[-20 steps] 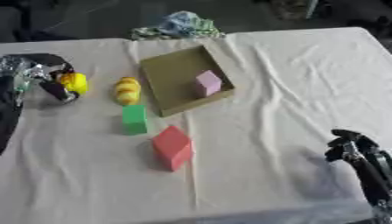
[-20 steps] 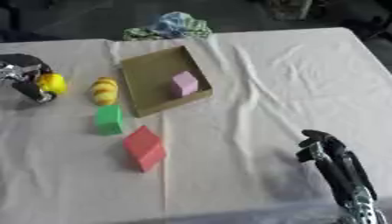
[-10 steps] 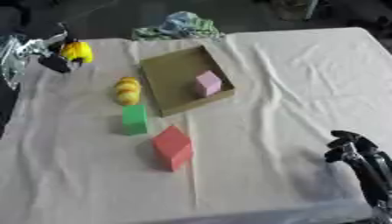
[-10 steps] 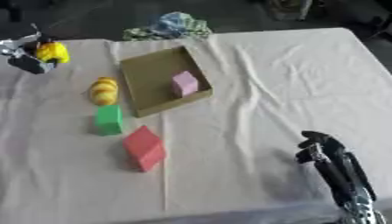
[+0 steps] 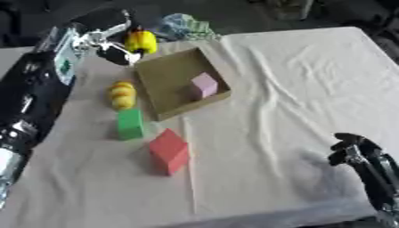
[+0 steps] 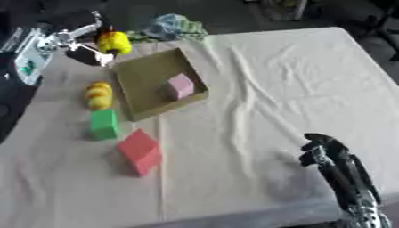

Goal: Pick up objects on the table and place them in the box.

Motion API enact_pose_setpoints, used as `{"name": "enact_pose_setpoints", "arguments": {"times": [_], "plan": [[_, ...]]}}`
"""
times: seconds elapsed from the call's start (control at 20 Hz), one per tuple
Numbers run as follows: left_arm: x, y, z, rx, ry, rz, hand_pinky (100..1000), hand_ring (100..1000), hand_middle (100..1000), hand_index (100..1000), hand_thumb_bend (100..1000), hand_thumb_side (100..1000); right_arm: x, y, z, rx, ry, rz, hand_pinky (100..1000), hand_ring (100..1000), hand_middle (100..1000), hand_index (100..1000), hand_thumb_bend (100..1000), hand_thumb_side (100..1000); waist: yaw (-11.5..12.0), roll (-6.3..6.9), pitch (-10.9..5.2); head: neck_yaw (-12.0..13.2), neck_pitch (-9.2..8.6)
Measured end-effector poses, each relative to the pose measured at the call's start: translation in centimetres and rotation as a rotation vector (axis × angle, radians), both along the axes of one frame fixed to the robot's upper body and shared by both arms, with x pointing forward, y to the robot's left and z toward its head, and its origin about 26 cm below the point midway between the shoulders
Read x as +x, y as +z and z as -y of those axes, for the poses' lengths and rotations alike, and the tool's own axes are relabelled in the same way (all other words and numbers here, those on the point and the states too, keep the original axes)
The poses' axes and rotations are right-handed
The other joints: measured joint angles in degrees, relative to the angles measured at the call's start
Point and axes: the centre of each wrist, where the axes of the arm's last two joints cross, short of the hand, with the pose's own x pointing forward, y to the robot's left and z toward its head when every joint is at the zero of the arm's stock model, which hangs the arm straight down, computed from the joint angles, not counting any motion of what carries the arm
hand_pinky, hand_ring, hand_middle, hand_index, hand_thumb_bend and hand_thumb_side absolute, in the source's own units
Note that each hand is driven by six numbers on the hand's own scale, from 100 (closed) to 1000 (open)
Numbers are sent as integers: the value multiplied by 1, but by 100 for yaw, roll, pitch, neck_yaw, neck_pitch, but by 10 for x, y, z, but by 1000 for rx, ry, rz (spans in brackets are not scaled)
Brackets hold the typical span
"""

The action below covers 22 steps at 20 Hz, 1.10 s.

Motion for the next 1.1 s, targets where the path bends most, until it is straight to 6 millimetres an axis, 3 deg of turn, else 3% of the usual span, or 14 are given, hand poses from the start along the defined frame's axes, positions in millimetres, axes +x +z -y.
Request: {"name": "enact_pose_setpoints", "arguments": {"times": [0.15, 0.45, 0.5, 0.55, 0.9, 1.1], "plan": [[0, -14, 15, 43, -50, -48, 631, 513, 535, 702, 100, 270, 1, 0, 0, 0, 1, 1, 514, 521, 538, 744, 100, 635, -13, 0, 0, 7, 0], [-1, -32, 18, 124, -94, -156, 690, 599, 636, 769, 100, 288, 2, 1, -1, 0, 3, 5, 515, 521, 538, 744, 100, 633, -13, 0, 0, -13, 0], [-1, -32, 18, 132, -96, -166, 701, 615, 657, 786, 100, 347, 2, 1, -1, 0, 3, 5, 515, 521, 538, 744, 100, 632, -13, 0, 0, -16, 0], [-2, -34, 18, 141, -99, -176, 733, 667, 714, 833, 100, 461, 2, 1, -1, 0, 3, 5, 515, 521, 538, 744, 100, 633, -12, 0, 0, -19, 0], [-4, -34, 20, 151, -98, -153, 829, 787, 841, 905, 100, 673, 2, 0, -1, 0, 3, 2, 515, 521, 538, 744, 100, 638, 8, 0, 0, -53, 0], [-5, -29, 19, 172, -76, -92, 859, 819, 880, 923, 191, 778, 2, 0, -1, 0, 2, 1, 515, 521, 538, 744, 100, 643, 27, 0, 0, -66, 0]]}}
